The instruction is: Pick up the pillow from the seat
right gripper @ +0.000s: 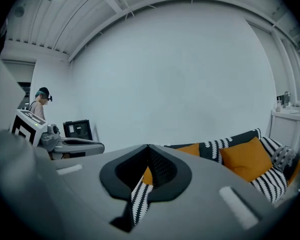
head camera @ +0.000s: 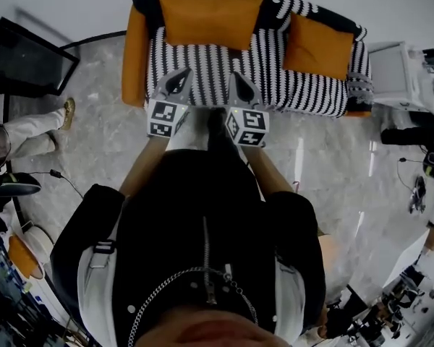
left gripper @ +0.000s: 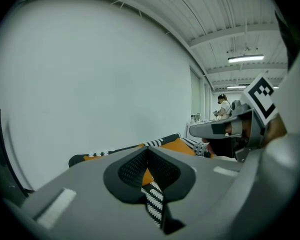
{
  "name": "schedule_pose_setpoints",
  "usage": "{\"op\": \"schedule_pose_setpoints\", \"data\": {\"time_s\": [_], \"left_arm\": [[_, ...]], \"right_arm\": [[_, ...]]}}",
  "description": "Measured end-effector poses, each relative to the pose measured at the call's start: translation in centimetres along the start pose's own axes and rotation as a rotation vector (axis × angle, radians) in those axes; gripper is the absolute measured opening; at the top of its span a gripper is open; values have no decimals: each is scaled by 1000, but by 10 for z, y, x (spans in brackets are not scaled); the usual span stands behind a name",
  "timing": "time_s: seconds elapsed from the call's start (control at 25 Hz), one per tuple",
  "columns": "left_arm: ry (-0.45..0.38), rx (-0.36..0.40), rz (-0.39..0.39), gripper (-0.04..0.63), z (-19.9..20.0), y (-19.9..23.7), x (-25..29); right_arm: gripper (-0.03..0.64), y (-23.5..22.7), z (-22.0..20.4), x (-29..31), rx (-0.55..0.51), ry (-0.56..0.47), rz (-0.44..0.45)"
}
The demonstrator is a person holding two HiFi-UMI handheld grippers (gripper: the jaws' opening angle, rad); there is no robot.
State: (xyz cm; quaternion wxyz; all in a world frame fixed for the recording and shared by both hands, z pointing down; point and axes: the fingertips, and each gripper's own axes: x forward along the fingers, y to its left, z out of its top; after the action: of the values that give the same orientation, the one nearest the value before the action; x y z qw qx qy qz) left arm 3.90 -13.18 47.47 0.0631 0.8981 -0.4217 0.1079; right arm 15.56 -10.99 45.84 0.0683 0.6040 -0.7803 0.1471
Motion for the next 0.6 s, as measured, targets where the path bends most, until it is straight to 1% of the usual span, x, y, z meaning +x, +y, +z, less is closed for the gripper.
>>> {"op": "schedule_pose_setpoints", "data": {"time_s": [0.28, 0.52, 0.6], "left_arm": [[11, -4, 55, 11, 21, 25, 67], [36, -13, 96, 11, 40, 38, 125], [41, 3, 105, 11, 50, 39, 144]], "right_arm": [[3, -48, 30, 61, 7, 2, 42], [3, -92, 54, 108, 10, 19, 86], [3, -105, 61, 124, 15, 27, 102]]}}
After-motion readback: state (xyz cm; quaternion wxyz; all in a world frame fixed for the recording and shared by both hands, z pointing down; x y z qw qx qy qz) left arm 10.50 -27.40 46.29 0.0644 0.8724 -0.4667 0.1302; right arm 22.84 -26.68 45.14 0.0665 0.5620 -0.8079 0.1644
